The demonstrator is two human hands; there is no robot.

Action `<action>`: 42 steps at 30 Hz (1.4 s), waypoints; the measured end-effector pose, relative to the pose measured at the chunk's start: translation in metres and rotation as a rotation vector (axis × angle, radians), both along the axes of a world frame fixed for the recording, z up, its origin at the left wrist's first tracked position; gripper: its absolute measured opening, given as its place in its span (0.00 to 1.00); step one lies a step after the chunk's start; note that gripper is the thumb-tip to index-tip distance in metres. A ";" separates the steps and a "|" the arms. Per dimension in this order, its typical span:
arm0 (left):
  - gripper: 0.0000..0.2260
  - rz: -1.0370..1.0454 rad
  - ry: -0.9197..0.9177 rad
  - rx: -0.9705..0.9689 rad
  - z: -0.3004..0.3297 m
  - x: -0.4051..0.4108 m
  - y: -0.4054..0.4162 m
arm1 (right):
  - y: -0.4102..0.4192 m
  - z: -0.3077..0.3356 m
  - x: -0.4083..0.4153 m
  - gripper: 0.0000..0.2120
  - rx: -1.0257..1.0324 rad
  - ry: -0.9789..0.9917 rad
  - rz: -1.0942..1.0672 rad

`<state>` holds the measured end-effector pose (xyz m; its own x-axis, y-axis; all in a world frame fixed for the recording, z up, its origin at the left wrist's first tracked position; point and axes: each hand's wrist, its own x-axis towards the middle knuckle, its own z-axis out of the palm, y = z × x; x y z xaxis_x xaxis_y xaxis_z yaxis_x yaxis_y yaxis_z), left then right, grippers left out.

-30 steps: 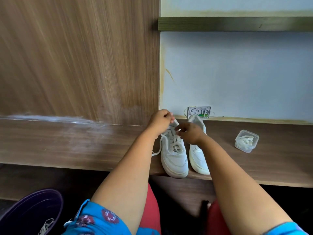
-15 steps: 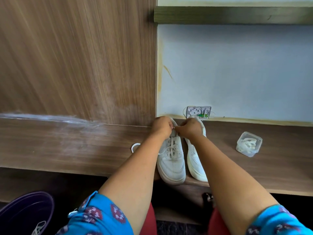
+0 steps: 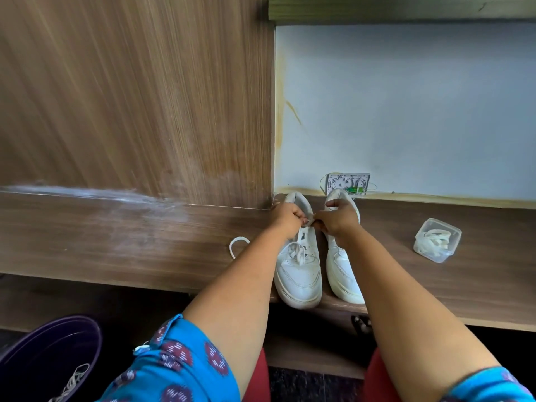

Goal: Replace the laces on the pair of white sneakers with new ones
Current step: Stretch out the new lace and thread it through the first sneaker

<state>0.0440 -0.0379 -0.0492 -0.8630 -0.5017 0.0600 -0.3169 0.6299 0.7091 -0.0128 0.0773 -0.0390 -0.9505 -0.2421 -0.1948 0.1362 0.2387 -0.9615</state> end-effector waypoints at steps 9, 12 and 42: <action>0.07 -0.047 -0.029 -0.122 0.008 -0.003 -0.001 | 0.000 -0.012 -0.010 0.14 0.010 0.115 0.045; 0.06 -0.069 -0.012 -0.058 0.007 -0.001 -0.004 | 0.002 -0.018 -0.010 0.17 0.100 0.184 0.098; 0.12 -0.214 -0.173 -0.116 0.004 0.004 -0.007 | 0.020 0.004 -0.002 0.11 0.435 0.488 0.146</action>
